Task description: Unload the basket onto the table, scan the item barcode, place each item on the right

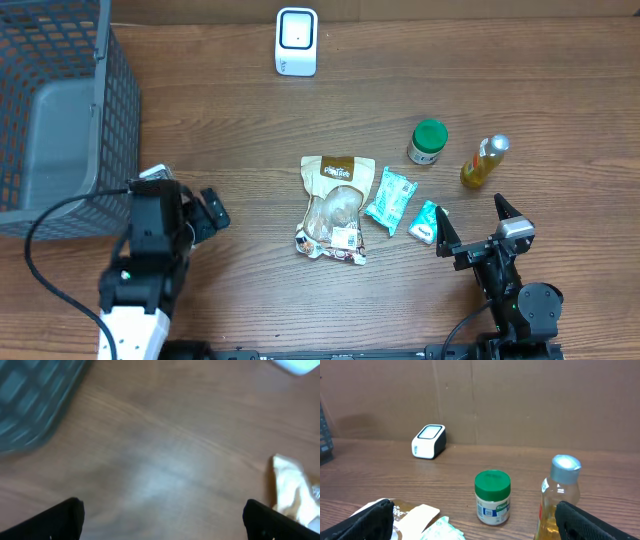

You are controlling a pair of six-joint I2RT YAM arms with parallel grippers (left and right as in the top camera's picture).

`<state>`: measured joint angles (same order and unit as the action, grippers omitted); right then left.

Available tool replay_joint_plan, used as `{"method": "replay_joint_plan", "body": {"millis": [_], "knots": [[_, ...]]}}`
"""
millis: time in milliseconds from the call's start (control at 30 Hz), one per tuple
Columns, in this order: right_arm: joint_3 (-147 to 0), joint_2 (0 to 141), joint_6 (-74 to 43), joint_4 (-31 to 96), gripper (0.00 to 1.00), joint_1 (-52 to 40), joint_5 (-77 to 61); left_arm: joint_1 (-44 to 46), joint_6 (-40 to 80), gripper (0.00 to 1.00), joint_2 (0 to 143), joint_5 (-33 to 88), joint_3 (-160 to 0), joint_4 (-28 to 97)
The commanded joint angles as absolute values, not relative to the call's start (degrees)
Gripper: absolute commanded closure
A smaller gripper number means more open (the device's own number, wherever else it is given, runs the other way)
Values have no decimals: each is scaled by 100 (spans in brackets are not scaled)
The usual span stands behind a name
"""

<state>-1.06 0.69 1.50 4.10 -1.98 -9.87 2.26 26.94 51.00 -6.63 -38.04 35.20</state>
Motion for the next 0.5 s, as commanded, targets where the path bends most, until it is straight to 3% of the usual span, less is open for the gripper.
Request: {"method": "replay_joint_plan", "body": {"millis": [0,233,467], "knots": [[-45,16,178,379,0,-228,-972,303,2672,0,4788,-333,-3055,2539],[-45,16,178,379,0,-228,-972,303,1990,0,4375,440,-1734,56],[-45,16,180,379,0,-228,-972,301,1769,1,3883,478,-1000,-532]]}}
